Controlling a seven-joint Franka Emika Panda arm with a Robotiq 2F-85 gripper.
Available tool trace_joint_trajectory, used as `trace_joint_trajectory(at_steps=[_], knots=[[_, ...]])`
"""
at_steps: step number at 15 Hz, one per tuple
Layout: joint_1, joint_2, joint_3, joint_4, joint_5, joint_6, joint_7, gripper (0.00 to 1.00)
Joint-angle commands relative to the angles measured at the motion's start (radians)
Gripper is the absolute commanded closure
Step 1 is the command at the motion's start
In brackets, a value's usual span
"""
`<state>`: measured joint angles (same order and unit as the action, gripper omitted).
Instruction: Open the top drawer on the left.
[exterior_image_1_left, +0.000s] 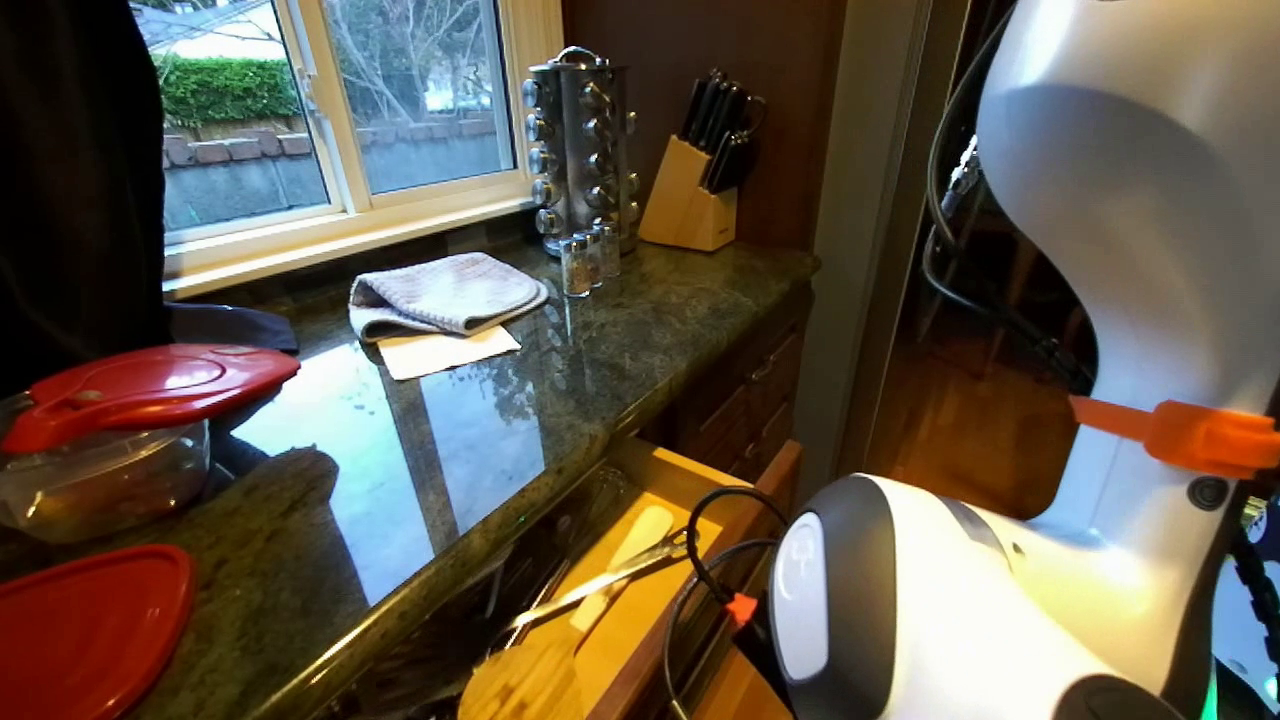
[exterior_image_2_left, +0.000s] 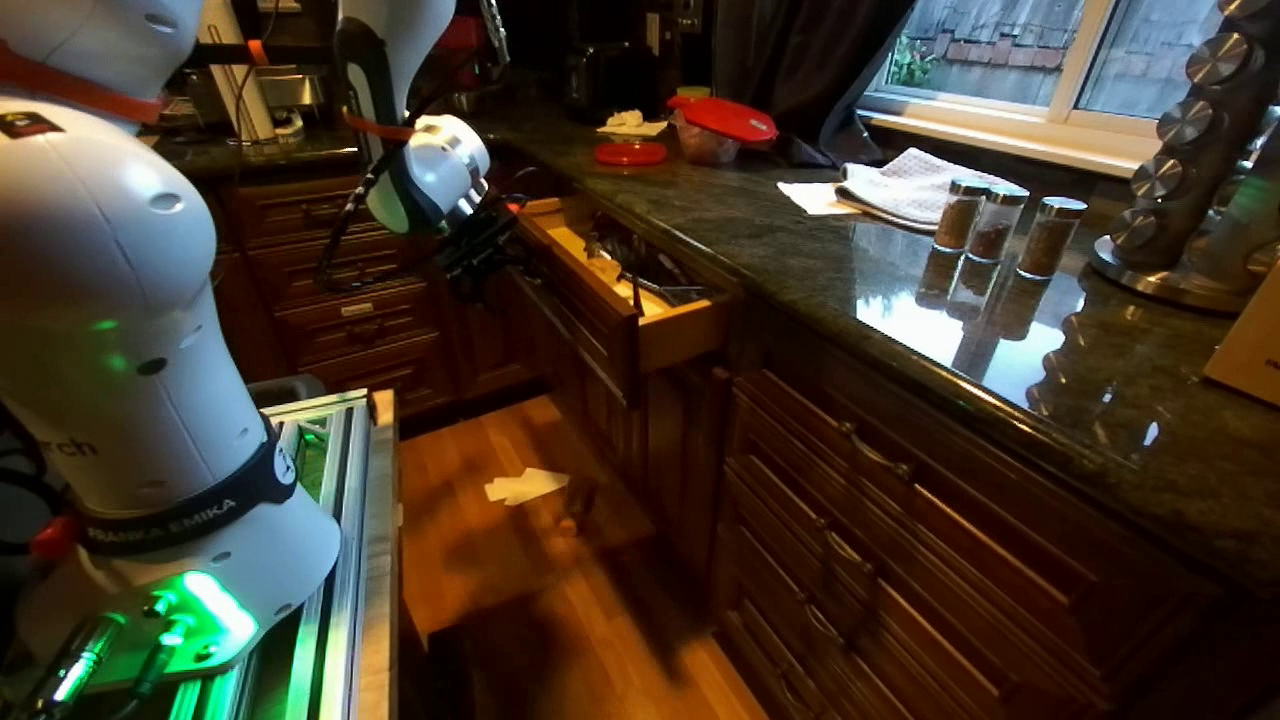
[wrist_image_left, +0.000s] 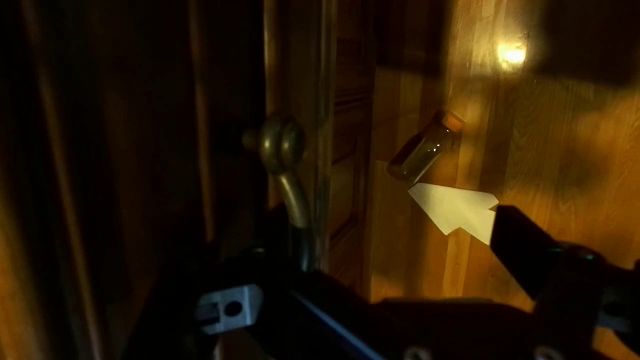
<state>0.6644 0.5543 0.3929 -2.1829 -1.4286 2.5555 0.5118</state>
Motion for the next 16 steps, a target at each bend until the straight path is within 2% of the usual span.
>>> trace_joint_trajectory(at_steps=[1,9,16], knots=[[0.066,0.091,0.052,0.073,-0.023,0.038,0.022,0.00],[0.111,0.069,0.086,0.071,0.021,-0.072,0.006,0.00],[0.147,0.020,0.131,0.070,0.154,-0.177,-0.077,0.00]])
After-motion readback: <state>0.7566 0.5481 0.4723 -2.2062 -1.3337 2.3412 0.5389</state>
